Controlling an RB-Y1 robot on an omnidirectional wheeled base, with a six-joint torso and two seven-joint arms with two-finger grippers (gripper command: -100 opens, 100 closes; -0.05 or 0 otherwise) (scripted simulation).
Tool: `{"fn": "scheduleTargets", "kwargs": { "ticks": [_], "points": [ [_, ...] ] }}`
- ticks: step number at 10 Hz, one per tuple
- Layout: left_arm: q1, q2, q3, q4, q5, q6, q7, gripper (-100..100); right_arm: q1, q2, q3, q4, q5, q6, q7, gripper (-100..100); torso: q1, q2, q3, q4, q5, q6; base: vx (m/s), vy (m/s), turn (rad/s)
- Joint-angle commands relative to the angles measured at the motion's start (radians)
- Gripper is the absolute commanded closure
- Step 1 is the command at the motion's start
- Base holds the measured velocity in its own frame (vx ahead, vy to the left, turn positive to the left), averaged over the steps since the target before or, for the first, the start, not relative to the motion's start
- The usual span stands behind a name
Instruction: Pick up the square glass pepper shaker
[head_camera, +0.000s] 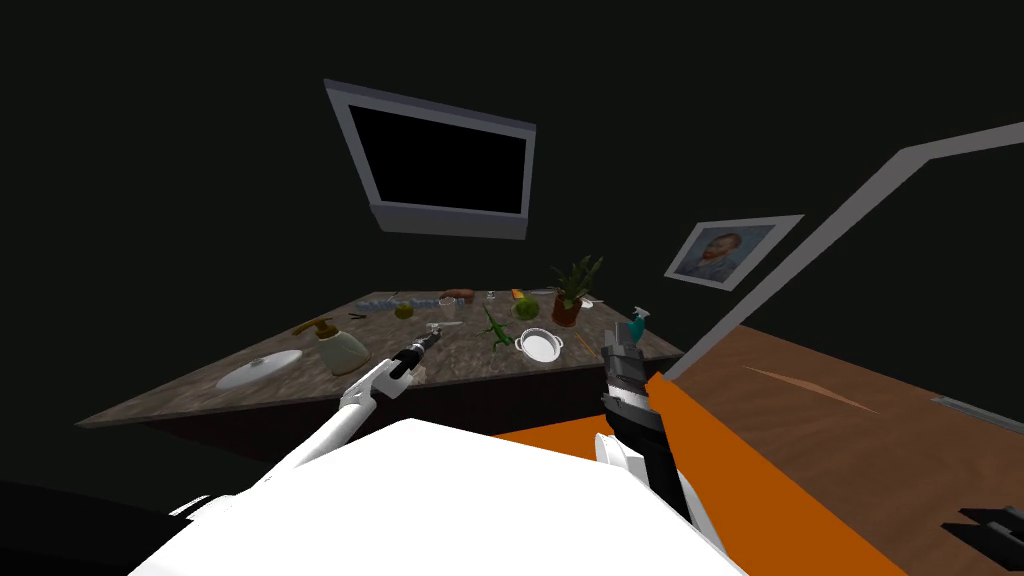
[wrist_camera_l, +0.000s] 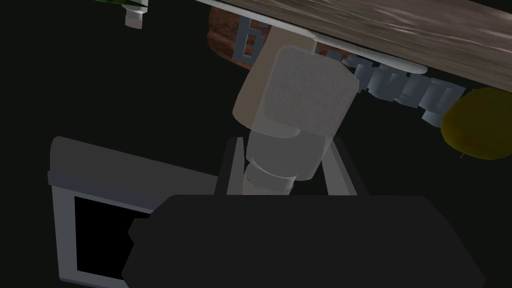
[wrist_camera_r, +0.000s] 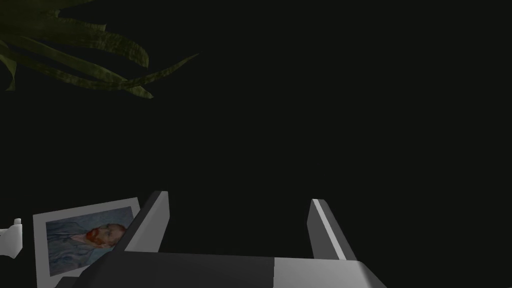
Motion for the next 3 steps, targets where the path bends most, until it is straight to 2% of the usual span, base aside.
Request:
{"fn": "scheduleTargets", "kwargs": {
  "ticks": [1, 2, 3],
  "points": [
    [0.018, 0.002, -0.019, -0.031, 0.0, 0.012, 0.003, 100, 0.0, 0.0, 0.0, 0.0, 0.0, 0.0, 0.0, 0, 0.0, 0.0, 0.0, 0.0, 0.0, 0.0, -0.017, -0.007, 0.163],
    [0.013, 0.002, -0.01, -0.021, 0.0, 0.004, 0.001, 100, 0.0, 0.0, 0.0, 0.0, 0.0, 0.0, 0.0, 0, 0.0, 0.002, 0.001, 0.0, 0.0, -0.002, -0.012, -0.009, 0.053],
    [0.016, 0.002, -0.011, -0.024, 0.0, 0.006, 0.001, 0, 0.0, 0.0, 0.0, 0.0, 0.0, 0.0, 0.0, 0, 0.0, 0.001, 0.001, 0.0, 0.0, 0.0, 0.0, 0.0, 0.0]
  ]
}}
